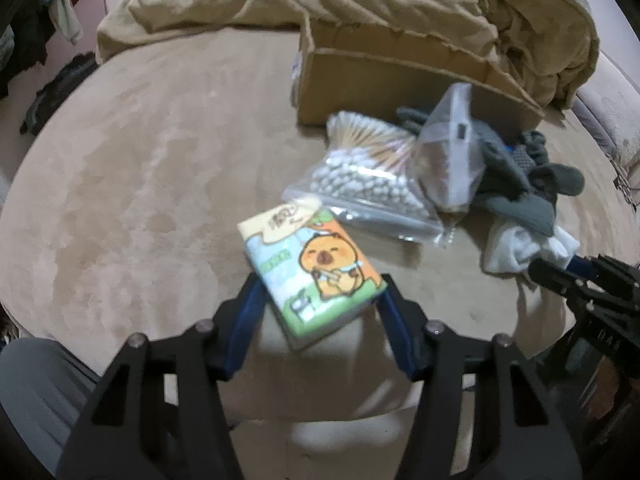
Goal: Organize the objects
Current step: 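Grasp the green cartoon tissue pack with left tool while right tool grasps white socks, then drop the tissue pack into the box with left tool while right tool drops the socks in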
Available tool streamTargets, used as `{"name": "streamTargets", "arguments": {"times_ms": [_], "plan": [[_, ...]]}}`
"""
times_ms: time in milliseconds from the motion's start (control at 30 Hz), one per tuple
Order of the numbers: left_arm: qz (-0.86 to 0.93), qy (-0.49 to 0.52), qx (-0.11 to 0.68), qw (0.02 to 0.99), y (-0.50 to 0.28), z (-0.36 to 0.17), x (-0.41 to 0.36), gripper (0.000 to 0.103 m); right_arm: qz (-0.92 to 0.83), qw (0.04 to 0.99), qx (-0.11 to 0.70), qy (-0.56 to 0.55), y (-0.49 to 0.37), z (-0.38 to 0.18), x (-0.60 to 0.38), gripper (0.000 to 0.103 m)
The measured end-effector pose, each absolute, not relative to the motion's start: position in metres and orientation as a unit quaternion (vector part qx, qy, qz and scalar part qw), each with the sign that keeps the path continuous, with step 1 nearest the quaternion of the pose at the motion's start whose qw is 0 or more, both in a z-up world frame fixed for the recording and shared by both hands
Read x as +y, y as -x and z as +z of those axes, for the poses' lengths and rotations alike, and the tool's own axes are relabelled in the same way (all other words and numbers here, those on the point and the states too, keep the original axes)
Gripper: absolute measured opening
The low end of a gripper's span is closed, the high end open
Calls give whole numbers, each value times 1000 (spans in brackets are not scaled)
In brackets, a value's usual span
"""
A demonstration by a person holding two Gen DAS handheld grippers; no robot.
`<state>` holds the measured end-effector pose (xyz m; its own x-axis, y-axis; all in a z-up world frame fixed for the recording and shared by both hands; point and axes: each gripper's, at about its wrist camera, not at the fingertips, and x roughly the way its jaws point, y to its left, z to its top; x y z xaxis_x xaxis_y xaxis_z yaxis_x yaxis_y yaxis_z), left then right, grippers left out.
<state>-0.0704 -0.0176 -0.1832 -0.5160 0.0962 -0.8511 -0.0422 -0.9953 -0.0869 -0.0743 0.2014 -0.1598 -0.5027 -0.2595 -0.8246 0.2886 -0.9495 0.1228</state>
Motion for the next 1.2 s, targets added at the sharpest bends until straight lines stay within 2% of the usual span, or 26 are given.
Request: {"name": "streamTargets", "arguments": {"times_ms": [167, 200, 267, 333, 367, 500, 633, 667, 767, 800, 933, 1000, 1200], "plan": [[885, 462, -21, 43, 61, -158, -19, 52, -871, 157, 33, -464, 64, -142, 209, 22], [888, 456, -20, 44, 59, -153, -19, 46, -873, 156, 36, -460, 64, -138, 209, 22], [893, 447, -22, 49, 61, -148, -19, 42, -879, 155, 39, -450, 65, -128, 215, 19], [891, 451, -21, 53, 67, -152, -20, 30, -884, 152, 37, -440, 67, -123, 217, 16], [890, 453, -23, 53, 67, -158, -22, 27, -884, 152, 33, -441, 69, -123, 218, 15], [883, 465, -29, 59, 71, -173, -24, 29, -887, 155, 28, -435, 69, -118, 214, 15], [883, 467, -8, 47, 70, -178, -17, 40, -887, 157, 25, -433, 70, -113, 218, 15], [881, 471, -4, 45, 71, -181, -17, 45, -887, 157, 23, -434, 71, -112, 220, 15], [875, 483, -3, 35, 72, -193, -20, 76, -885, 159, 19, -436, 71, -113, 223, 15], [874, 485, -6, 34, 72, -198, -21, 77, -884, 159, 18, -439, 70, -115, 223, 15], [878, 476, -22, 46, 72, -201, -28, 74, -882, 164, 15, -441, 69, -118, 222, 15], [879, 473, -23, 53, 74, -200, -29, 50, -882, 164, 12, -442, 69, -118, 223, 15], [885, 458, -32, 74, 74, -187, -27, 48, -887, 165, 8, -432, 64, -109, 229, 15]]}}
